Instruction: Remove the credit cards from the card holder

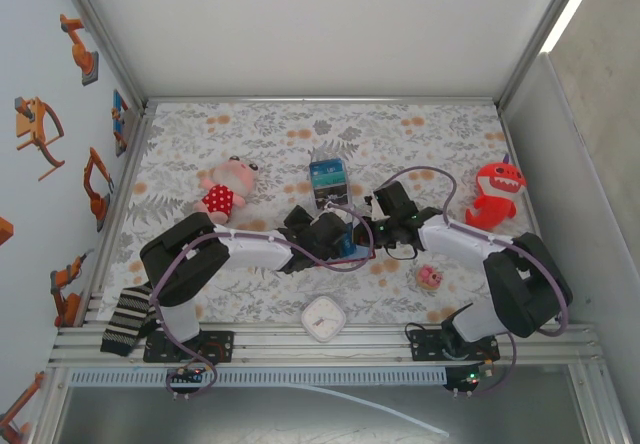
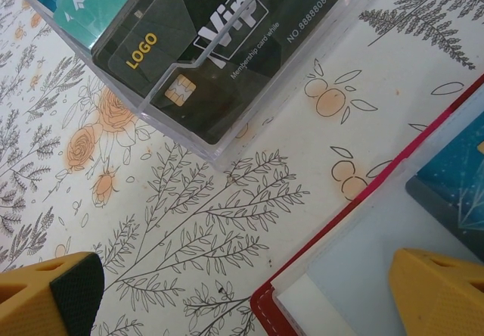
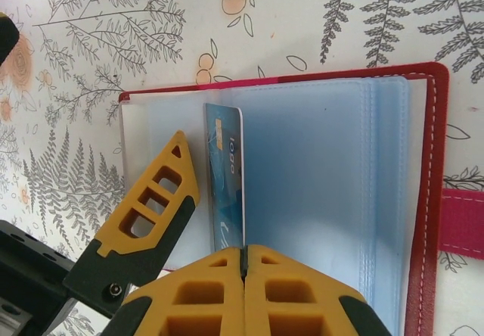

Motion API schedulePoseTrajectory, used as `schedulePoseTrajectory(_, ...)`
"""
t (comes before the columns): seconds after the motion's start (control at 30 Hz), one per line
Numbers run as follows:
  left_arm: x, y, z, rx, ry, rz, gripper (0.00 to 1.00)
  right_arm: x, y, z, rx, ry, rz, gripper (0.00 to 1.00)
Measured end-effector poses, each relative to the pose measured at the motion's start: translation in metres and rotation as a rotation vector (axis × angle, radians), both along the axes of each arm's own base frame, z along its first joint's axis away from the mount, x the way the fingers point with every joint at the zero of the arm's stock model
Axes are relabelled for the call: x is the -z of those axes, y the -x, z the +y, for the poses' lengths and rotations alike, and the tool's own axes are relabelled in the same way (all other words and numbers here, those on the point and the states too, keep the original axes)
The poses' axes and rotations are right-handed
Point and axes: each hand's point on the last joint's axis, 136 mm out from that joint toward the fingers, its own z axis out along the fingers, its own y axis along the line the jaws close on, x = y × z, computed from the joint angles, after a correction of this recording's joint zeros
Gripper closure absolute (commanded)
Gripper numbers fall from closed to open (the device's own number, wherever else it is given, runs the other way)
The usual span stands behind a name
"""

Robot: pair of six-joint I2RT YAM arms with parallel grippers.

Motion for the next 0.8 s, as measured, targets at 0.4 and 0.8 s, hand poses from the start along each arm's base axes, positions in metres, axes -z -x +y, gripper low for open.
schedulePoseTrajectory(0.4,0.000,0.000,0.000,0.000,0.000,0.001,0.03,-0.007,0.000,0.021,-0.031,-0.144,-0.013,0.88)
schedulePoseTrajectory(0.8,0.000,0.000,0.000,-0.001,0.000,0.001,0.03,0.005,-0.003,0.016,-0.011,-0.105,-0.004,0.97)
